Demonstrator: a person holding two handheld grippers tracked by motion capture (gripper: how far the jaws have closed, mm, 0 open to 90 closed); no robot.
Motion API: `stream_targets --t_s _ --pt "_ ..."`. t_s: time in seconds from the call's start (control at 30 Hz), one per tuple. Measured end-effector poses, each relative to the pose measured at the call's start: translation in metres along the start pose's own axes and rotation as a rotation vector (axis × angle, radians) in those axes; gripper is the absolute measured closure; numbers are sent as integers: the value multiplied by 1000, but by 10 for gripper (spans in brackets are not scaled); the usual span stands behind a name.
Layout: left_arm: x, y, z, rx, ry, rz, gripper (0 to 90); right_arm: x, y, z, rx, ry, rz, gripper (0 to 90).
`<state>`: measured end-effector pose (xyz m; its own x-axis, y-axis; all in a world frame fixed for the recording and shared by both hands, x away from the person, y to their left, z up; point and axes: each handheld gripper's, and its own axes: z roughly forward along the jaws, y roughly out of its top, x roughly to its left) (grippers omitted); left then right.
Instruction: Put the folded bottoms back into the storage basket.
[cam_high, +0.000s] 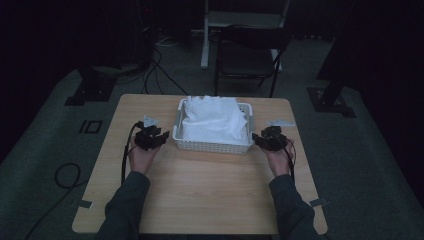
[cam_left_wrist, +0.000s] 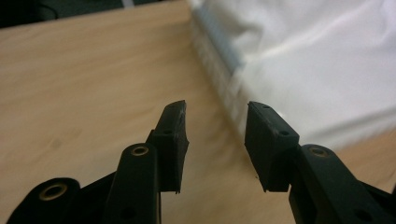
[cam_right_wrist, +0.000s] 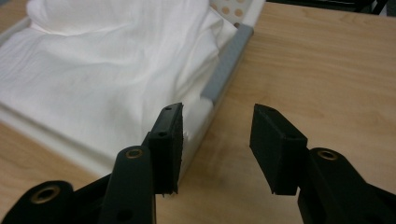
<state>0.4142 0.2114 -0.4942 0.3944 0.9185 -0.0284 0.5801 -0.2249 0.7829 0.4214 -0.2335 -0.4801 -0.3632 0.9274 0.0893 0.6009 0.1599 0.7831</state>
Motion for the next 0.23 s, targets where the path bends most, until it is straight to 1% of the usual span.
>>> stream_targets --t_s 0.07,0.13,0.23 --pt "5 -13 -6 5 16 -13 563 -2 -8 -7 -12 -24 2 537" --pt "9 -25 -12 2 31 -35 561 -5 -14 -12 -20 -30 6 530" --pt "9 -39 -18 6 64 -41 540 -9 -21 -18 -27 -36 24 515"
